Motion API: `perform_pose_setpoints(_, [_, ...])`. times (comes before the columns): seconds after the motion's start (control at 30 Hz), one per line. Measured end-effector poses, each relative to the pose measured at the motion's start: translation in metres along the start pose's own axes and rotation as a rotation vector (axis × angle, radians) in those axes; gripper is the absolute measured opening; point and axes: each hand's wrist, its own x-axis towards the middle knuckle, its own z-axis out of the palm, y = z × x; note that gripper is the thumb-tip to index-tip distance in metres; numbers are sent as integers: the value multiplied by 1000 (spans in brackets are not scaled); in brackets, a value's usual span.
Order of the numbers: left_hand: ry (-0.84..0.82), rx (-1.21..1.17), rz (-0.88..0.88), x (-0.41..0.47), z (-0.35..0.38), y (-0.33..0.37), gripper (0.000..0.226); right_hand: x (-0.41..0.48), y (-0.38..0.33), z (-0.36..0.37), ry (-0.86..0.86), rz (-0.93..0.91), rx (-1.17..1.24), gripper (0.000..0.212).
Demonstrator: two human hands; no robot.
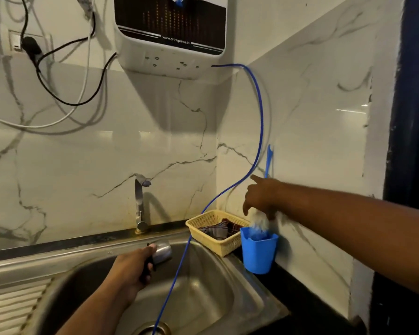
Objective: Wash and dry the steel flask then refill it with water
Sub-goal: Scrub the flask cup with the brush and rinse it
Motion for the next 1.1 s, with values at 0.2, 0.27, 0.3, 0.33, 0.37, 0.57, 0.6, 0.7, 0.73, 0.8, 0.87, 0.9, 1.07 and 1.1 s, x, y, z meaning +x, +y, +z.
perform_pose_setpoints(0.2, [-17,154,20,-10,-6,-30,21,3,-15,10,40,-35,-54,54])
perform_pose_setpoints(0.27, [-19,199,29,-10,-11,-31,22,-1,-7,-1,29,-15,-60,56])
perform_pose_setpoints(0.3, [-17,214,28,-8,-13,-31,23,-4,0,-6,21,-8,-66,57])
perform_pose_setpoints(0.33, [-17,227,26,-8,-14,-30,24,-8,7,-13,20,2,-70,59])
perform_pose_setpoints(0.37, [-19,235,26,-7,-14,-29,24,-11,14,-20,25,16,-73,60])
perform_pose_setpoints(0.57, [-11,262,35,-8,-18,-28,21,-34,54,-60,49,107,-77,67])
perform_pose_setpoints(0.6, [-7,264,36,-9,-18,-28,20,-38,59,-65,53,120,-78,67])
perform_pose_setpoints(0.7, [3,269,37,-9,-21,-27,20,-47,71,-79,76,156,-100,66])
perform_pose_setpoints(0.73, [7,268,33,-9,-22,-27,20,-50,74,-82,84,164,-113,66])
perform_pose_setpoints(0.8, [13,265,22,-9,-23,-26,19,-55,79,-89,96,171,-127,66])
perform_pose_setpoints(0.87, [17,263,17,-10,-23,-25,19,-58,85,-93,107,183,-130,66])
perform_pose_setpoints(0.9, [22,261,16,-9,-23,-25,19,-59,86,-95,116,191,-129,66])
perform_pose_setpoints(1.07, [44,256,5,-10,-24,-23,20,-46,62,-75,78,147,-121,66])
perform_pose_setpoints(1.1, [47,252,3,-11,-24,-22,20,-43,55,-70,51,127,-129,65])
